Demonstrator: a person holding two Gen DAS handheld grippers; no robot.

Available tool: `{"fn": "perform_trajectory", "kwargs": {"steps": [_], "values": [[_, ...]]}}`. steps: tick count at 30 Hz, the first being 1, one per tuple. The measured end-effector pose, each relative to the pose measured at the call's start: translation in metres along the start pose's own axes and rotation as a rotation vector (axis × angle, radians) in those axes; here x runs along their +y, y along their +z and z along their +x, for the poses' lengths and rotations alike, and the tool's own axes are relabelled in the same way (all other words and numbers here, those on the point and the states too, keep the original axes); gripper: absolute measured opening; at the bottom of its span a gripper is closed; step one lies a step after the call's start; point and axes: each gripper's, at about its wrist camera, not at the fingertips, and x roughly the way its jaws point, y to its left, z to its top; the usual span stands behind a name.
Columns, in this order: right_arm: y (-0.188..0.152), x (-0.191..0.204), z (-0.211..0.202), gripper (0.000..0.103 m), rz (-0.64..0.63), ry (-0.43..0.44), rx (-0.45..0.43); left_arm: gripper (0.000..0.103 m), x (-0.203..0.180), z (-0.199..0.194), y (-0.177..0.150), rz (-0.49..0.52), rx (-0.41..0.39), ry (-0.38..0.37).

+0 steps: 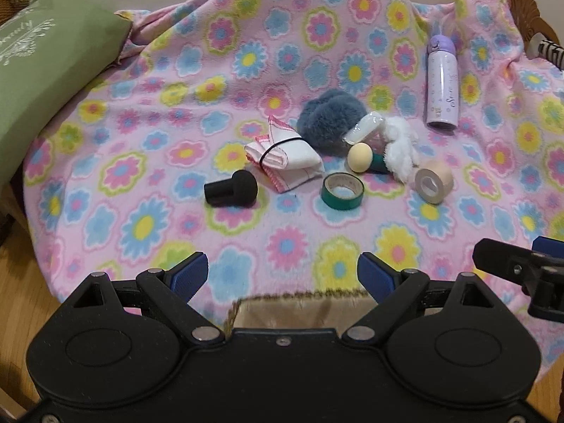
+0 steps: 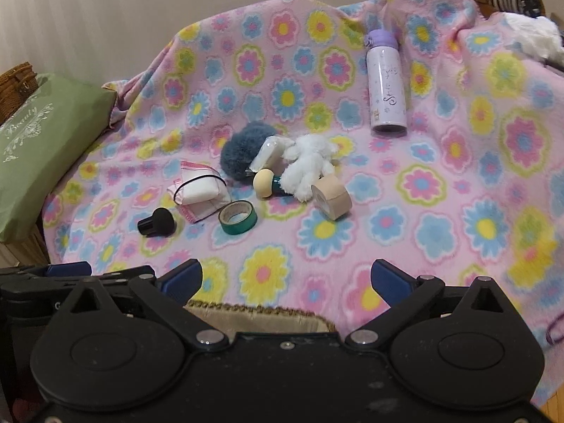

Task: Organize soft objects
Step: 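Move both tools back toward the remaining soft items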

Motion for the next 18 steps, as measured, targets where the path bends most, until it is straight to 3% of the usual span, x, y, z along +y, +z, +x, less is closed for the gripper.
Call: {"fn": "perform_trajectory", "kwargs": {"steps": [8, 18], "values": [[0.027, -0.012, 0.041, 0.102, 0.046, -0.007, 0.029, 0.088, -0.001, 0.039, 0.029, -0.005, 0.009, 0.018], [0.065, -0.016, 0.088, 0.097, 0.011, -0.057, 0.013, 0.089, -0.004, 0.084, 0.067, -0.003, 0.002, 0.039]]}}
